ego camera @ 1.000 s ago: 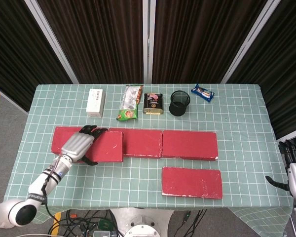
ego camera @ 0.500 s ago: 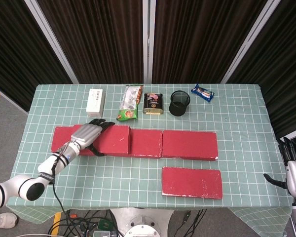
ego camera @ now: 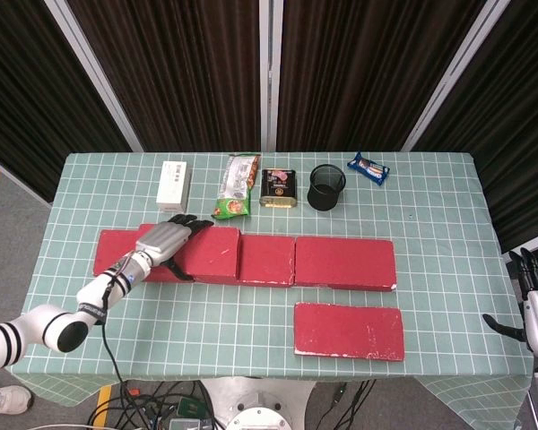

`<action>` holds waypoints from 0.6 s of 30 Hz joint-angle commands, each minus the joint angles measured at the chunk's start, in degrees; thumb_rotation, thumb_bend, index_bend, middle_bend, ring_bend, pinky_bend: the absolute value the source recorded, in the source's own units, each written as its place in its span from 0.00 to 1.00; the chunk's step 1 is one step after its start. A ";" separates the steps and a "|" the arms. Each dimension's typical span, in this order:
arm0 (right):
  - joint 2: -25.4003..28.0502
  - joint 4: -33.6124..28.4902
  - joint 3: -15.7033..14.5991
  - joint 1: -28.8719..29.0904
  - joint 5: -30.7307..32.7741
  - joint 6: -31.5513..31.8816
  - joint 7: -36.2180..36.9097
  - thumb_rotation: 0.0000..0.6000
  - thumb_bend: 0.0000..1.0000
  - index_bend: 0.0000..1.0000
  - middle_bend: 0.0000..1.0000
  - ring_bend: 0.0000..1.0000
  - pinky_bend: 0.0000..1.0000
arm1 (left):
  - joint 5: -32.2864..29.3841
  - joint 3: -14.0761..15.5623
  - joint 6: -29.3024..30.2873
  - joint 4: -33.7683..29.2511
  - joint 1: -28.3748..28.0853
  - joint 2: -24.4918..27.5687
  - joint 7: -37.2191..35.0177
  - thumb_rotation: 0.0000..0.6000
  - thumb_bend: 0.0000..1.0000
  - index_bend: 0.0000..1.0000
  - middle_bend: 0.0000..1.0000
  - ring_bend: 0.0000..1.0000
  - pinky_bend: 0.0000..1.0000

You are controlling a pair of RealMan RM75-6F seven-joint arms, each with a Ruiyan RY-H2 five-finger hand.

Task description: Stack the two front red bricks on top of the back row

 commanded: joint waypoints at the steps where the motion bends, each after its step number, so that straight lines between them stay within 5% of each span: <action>1: 0.02 0.10 -0.03 -0.01 -0.09 0.02 0.14 1.00 0.04 0.00 0.00 0.00 0.00 | 0.07 0.16 0.08 0.28 -0.34 -0.25 -0.10 1.00 0.00 0.08 0.16 0.00 0.00; 18: 0.05 0.72 -0.08 -0.11 0.09 -0.11 0.85 1.00 0.04 0.00 0.00 0.00 0.00 | -0.56 1.68 1.45 2.07 -1.41 -2.09 -0.05 1.00 0.00 0.08 0.16 0.00 0.00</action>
